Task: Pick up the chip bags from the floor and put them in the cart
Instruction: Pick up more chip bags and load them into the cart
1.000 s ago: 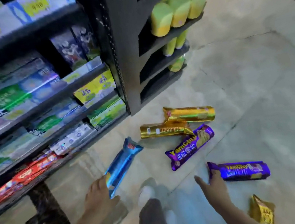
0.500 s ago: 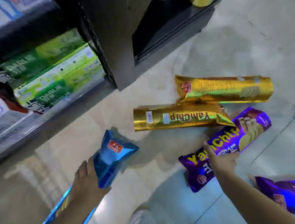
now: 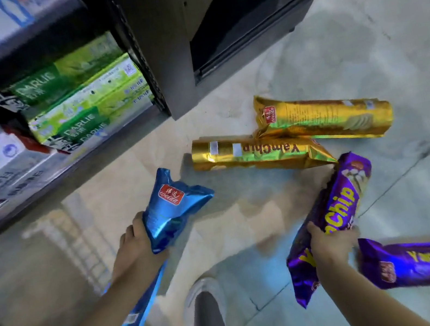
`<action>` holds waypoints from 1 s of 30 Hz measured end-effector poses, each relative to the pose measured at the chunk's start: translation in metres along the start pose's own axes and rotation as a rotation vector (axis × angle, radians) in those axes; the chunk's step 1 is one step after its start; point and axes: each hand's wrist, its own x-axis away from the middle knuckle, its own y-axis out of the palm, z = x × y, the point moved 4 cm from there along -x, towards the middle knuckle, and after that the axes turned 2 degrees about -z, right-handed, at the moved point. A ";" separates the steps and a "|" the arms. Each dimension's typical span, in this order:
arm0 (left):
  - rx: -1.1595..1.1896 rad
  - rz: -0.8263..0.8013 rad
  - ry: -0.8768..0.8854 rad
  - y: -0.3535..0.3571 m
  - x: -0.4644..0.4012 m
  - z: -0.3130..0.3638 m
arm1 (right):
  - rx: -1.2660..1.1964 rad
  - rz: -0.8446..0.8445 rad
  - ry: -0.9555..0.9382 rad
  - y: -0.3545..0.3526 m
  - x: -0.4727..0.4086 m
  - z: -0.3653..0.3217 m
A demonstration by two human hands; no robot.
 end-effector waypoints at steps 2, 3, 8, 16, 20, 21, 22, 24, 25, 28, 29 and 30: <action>0.085 -0.017 -0.008 -0.025 0.026 0.024 | 0.005 -0.032 0.007 -0.031 0.031 -0.004; 0.129 -0.026 -0.010 -0.040 0.041 0.036 | 0.009 -0.045 0.000 -0.048 0.049 -0.008; 0.293 -0.040 -0.016 -0.134 0.126 0.098 | 0.079 -0.158 -0.232 -0.143 0.151 -0.058; 0.680 -0.060 -0.022 -0.305 0.286 0.165 | 0.244 -0.324 -0.739 -0.292 0.351 -0.167; 0.822 -0.071 -0.006 -0.375 0.371 0.163 | 0.208 -0.373 -0.868 -0.330 0.445 -0.194; 0.844 -0.051 0.005 -0.390 0.387 0.154 | 0.199 -0.382 -0.887 -0.335 0.468 -0.197; 0.864 -0.029 0.004 -0.402 0.400 0.143 | 0.195 -0.398 -0.902 -0.339 0.491 -0.199; 0.904 -0.004 0.026 -0.428 0.426 0.119 | 0.189 -0.446 -0.952 -0.344 0.538 -0.199; 0.913 -0.006 0.027 -0.446 0.453 0.111 | 0.199 -0.466 -0.983 -0.346 0.562 -0.198; 0.966 0.050 0.041 -0.486 0.511 0.072 | 0.244 -0.503 -1.061 -0.346 0.633 -0.184; 0.981 0.085 0.045 -0.497 0.527 0.055 | 0.245 -0.527 -1.082 -0.344 0.656 -0.177; 0.981 0.124 0.061 -0.509 0.543 0.036 | 0.241 -0.557 -1.100 -0.340 0.679 -0.169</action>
